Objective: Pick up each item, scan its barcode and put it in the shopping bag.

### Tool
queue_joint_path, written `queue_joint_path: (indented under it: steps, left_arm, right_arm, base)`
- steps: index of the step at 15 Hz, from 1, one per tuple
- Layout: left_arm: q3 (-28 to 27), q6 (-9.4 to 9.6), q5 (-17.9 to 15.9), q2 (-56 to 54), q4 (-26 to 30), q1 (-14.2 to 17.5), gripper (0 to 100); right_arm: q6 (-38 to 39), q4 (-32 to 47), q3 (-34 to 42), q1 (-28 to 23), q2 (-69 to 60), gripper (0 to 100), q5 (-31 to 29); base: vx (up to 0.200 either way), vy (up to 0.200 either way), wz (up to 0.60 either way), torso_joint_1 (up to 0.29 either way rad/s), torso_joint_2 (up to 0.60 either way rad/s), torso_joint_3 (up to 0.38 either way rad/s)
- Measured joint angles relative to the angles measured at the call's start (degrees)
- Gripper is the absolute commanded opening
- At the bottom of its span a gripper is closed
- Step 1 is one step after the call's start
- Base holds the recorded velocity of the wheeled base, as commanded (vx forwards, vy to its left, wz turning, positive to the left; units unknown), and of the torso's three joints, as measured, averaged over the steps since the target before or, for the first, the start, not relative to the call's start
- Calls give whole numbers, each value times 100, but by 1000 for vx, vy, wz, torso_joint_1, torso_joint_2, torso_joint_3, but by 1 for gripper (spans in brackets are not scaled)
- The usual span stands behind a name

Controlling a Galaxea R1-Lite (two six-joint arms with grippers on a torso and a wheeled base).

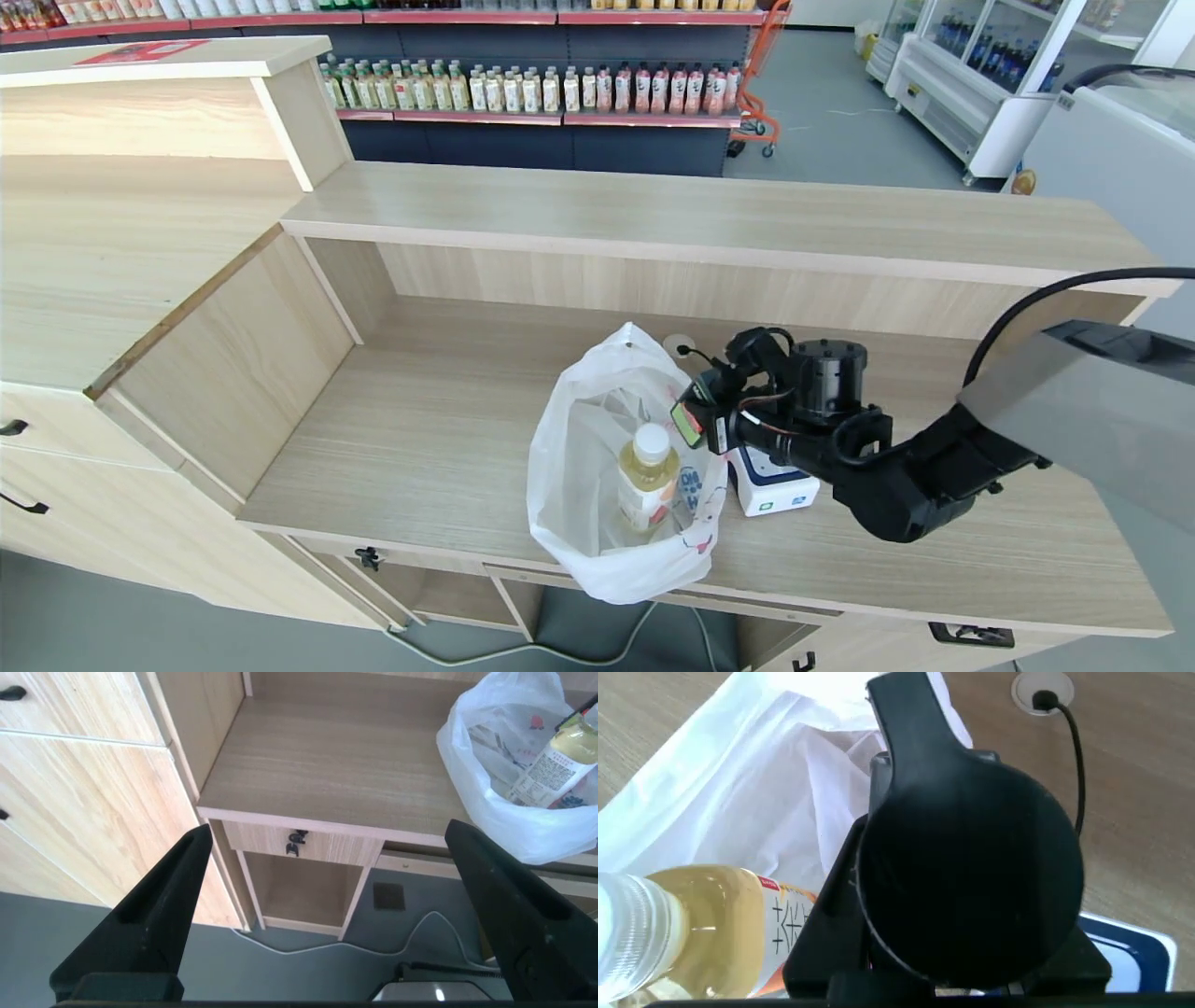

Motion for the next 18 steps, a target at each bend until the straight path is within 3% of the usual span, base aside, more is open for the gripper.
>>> queue_joint_path:
  steps: [6,17,18]
  left_arm:
    - [0,0,0,0,-2,0,100]
    - [0,0,0,0,-2,0,100]
    - [0,0,0,0,-2,0,100]
  right_arm:
    - [16,24,-516,17,575,0,44]
    - [-450,32,-405,-24,830,0,44]
    - [-472,29,-389,-35,835,100,44]
  base:
    - [0,0,0,0,0,0]
    - [0,0,0,0,0,0]
    - [0,0,0,0,0,0]
